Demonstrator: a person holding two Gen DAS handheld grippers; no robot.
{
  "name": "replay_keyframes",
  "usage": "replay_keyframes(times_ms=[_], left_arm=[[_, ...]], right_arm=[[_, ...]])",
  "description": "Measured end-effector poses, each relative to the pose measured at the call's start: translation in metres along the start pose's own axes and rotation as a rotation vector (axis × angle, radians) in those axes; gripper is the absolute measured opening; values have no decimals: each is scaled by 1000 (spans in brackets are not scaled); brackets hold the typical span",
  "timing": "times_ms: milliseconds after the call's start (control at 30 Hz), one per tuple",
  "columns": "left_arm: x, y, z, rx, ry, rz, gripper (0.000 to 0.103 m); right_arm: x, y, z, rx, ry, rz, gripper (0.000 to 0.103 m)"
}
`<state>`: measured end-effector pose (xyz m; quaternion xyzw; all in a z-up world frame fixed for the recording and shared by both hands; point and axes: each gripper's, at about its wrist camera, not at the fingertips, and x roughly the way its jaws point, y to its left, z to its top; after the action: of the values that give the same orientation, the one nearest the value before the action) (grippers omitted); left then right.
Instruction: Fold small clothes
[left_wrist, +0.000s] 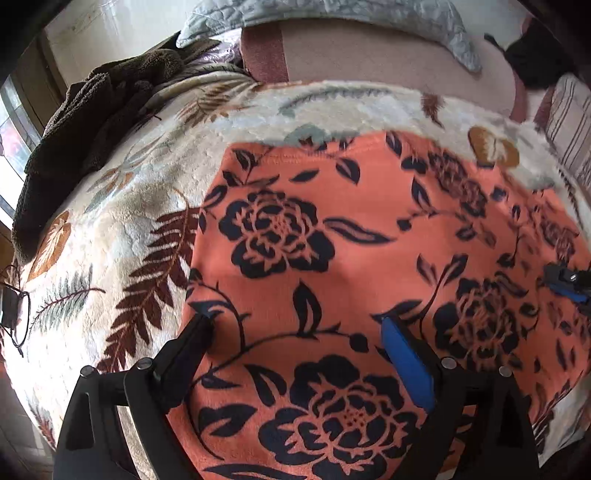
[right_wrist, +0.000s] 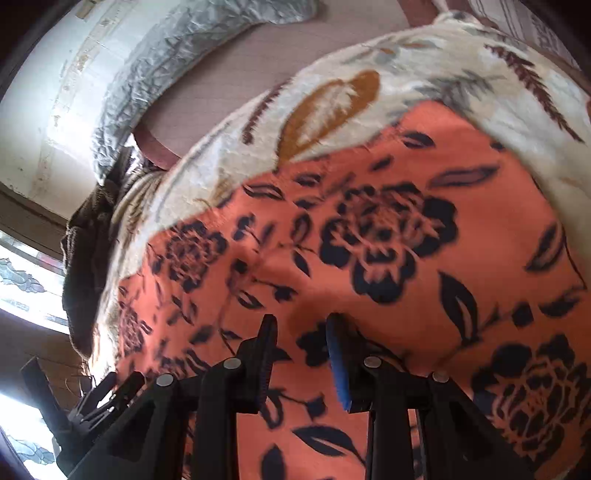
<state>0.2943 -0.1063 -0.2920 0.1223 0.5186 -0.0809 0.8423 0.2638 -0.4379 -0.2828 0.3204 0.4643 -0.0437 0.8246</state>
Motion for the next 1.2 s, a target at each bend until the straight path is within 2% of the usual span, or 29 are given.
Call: replay_keyframes(times_ms=[33,100,200,233,267,333,367,500,600,700,767,900,1033,1133,1200], left_arm=[[3,-4,-4,25,2,26,94],[-12,-3,-11,21,-32,23,93],[-31,4,-26,-30,-71,-47,94],[-31,5,-32,-40,-66,-48,98],[-25,4,-37,-39,-45,-37,100],[-11,-1,-44,-13,-6,-6,103],[-14,-1,-44,-13,-19,-5,103],[-29,11,-43,-76,-31,-58,103],[-46,21,-46,-112,-93,-81,103],[-56,31,-45,-132,-146,-40,103],[-48,39,-43,-160,-113,-24,103],[-12,52,-42,-187,6,12,103],[0,61,-40,-225,39,-71,103],[2,67,-37,-238,42,-94,103],[5,70,-36,-242,46,-102,103]], right_arm=[[-10,-6,-4,16,-11,24,31],[-36,-14,-12,32,-44,41,31],[-76,-37,-33,71,-127,88,35],[-82,-47,-42,96,-131,101,49],[-83,-56,-49,123,-122,97,70],[-76,-70,-59,152,-78,94,67],[-79,-69,-60,135,-80,96,67],[-109,-67,-70,101,-168,115,69],[-123,-91,-80,217,-173,198,69],[-123,-111,-92,331,-144,227,69],[-116,-118,-95,388,-128,235,70],[-100,-131,-90,471,-145,244,70],[-83,-146,-78,592,-206,306,70],[-79,-147,-68,622,-266,304,69],[-78,-145,-63,613,-295,275,64]])
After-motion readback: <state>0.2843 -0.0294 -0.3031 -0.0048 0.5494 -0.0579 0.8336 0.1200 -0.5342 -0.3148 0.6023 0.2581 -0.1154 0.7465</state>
